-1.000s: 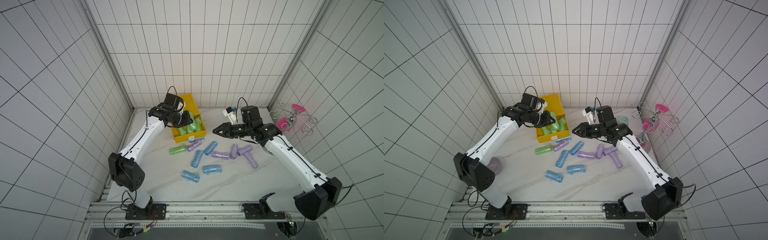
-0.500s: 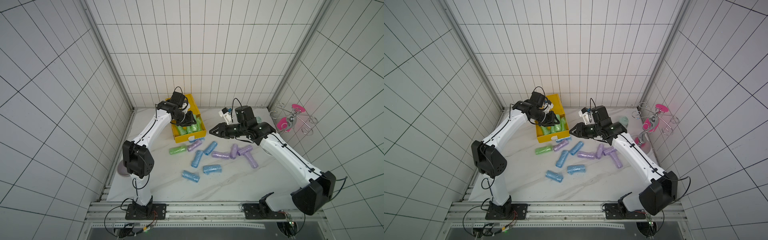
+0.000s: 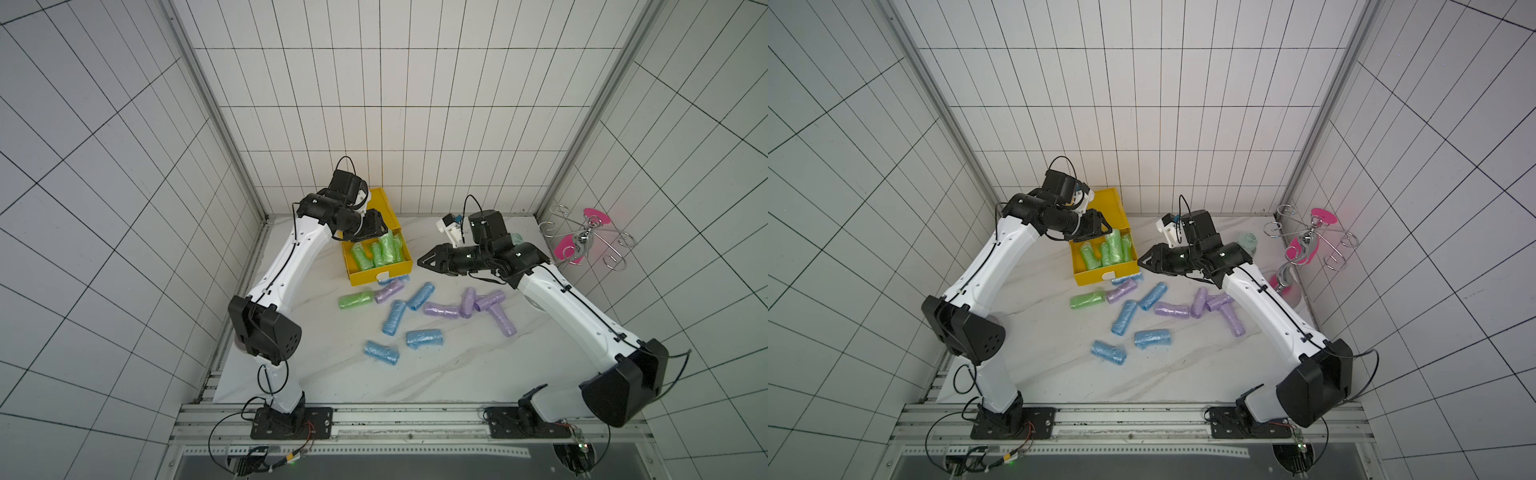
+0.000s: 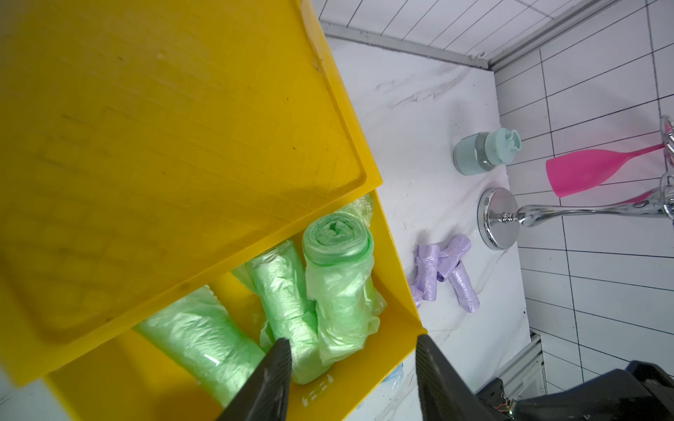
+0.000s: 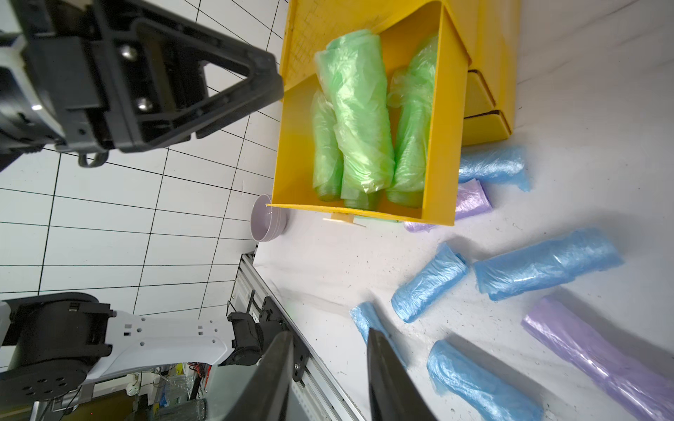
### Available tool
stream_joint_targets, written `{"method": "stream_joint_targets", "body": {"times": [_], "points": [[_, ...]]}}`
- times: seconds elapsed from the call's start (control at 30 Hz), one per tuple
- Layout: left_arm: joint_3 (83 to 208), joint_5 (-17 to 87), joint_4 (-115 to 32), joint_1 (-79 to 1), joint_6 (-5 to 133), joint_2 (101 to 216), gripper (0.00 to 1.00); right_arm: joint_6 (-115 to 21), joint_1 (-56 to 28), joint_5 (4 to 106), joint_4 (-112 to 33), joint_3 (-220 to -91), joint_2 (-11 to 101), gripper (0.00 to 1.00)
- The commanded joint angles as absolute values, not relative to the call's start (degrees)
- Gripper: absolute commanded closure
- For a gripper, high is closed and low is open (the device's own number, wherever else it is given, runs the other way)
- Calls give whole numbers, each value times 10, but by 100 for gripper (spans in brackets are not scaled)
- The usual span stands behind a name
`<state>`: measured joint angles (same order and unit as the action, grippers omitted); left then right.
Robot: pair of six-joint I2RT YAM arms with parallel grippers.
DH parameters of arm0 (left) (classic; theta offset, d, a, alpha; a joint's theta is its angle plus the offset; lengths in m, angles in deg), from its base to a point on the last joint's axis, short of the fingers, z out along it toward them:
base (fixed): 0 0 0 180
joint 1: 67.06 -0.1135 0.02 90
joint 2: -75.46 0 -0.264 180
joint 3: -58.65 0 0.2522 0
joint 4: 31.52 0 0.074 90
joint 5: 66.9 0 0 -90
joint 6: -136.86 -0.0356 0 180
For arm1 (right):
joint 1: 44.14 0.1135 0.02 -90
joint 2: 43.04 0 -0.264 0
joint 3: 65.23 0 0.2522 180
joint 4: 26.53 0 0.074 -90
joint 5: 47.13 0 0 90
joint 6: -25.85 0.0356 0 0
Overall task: Sort the rolls of trash bags by color and place them into the drawer
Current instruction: Place the roll of trash bags in the drawer.
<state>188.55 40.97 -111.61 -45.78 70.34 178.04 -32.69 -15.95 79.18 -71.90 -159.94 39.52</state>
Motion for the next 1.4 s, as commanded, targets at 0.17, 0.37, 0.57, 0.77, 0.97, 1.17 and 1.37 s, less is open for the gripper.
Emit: {"method": "stream_joint_targets", "body": {"times": [0.17, 0.37, 0.57, 0.77, 0.97, 1.17, 1.37], "points": [[1771, 368, -1044, -506, 718, 1673, 56, -309, -137, 768, -668, -1685, 471, 77], [1579, 374, -939, -567, 760, 1553, 50, -294, -116, 768, -657, -1802, 583, 79], [1448, 397, -901, -617, 781, 1478, 49, -269, -114, 768, -650, -1913, 677, 80], [1393, 411, -884, -629, 785, 1458, 48, -251, -115, 763, -664, -1982, 745, 84], [1371, 420, -868, -633, 788, 1472, 48, -255, -115, 758, -675, -1965, 761, 86], [1376, 443, -869, -641, 786, 1507, 48, -257, -116, 753, -673, -1955, 765, 86], [1364, 455, -854, -642, 795, 1520, 48, -277, -117, 721, -716, -1981, 781, 86]]}}
